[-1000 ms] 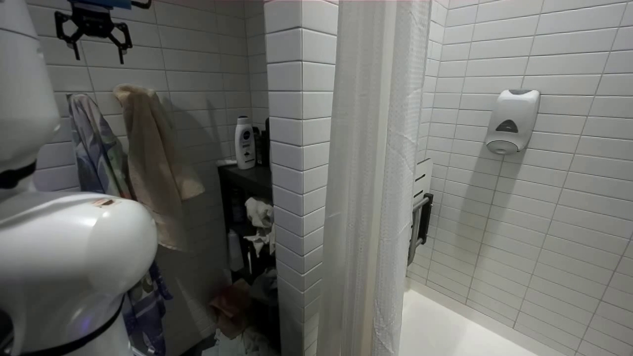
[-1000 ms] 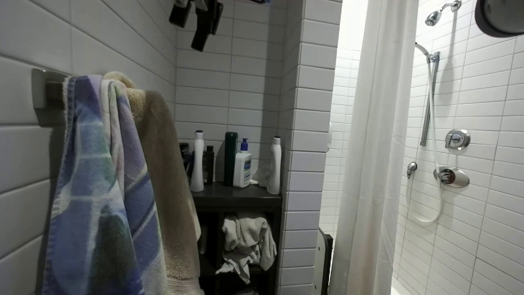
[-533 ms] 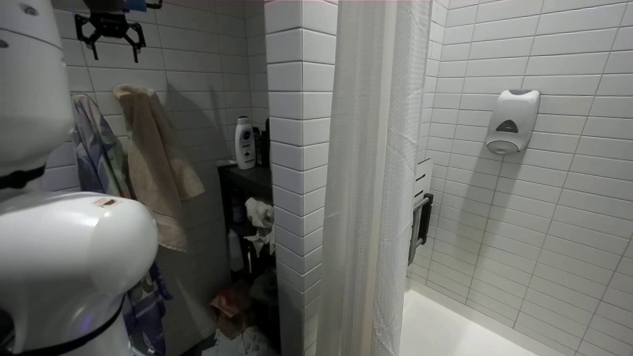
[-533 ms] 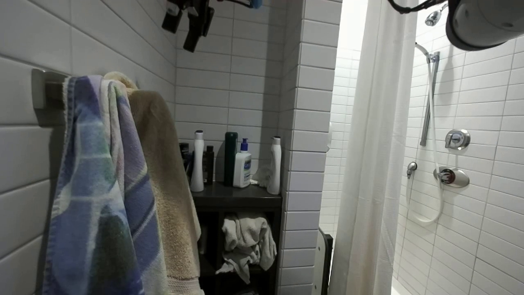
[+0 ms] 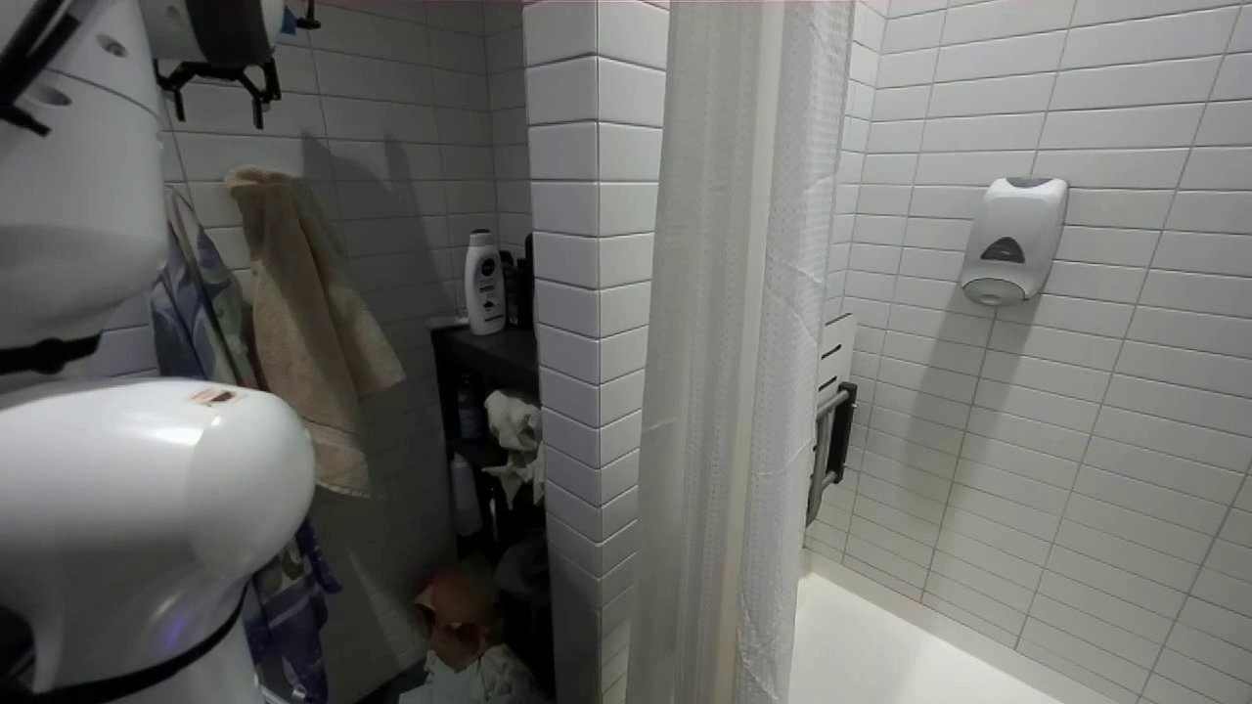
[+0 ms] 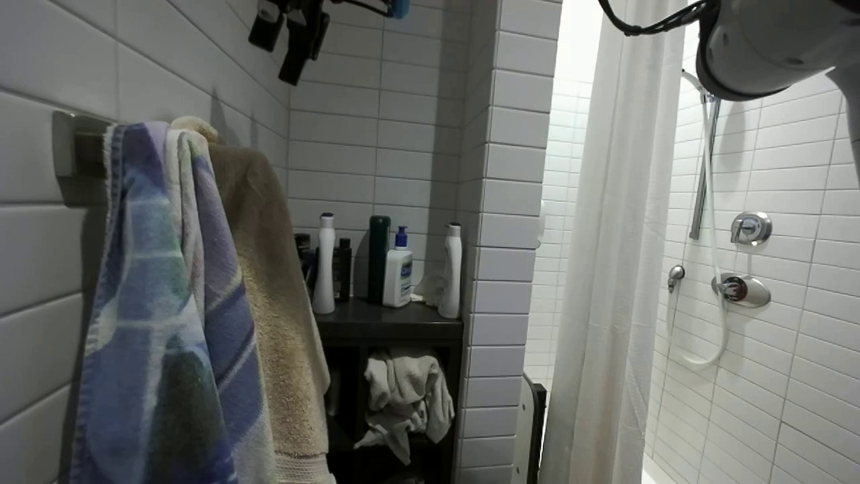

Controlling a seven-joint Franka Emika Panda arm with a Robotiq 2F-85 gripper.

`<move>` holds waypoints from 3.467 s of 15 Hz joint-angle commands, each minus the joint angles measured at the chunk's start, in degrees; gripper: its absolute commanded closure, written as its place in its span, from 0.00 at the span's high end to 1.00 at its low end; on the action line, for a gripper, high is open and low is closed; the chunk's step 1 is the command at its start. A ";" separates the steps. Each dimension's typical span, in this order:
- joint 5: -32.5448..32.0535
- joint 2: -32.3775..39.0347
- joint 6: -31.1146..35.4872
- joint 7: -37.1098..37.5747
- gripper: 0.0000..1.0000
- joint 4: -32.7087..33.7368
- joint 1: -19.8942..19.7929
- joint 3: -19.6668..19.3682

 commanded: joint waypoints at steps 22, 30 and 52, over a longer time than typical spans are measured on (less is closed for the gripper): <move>-0.45 3.59 0.46 -13.24 1.00 1.04 -0.73 0.22; -0.56 2.94 4.22 -13.25 1.00 -3.55 -2.61 -0.28; -2.97 5.28 10.13 -16.86 1.00 -4.35 0.85 0.24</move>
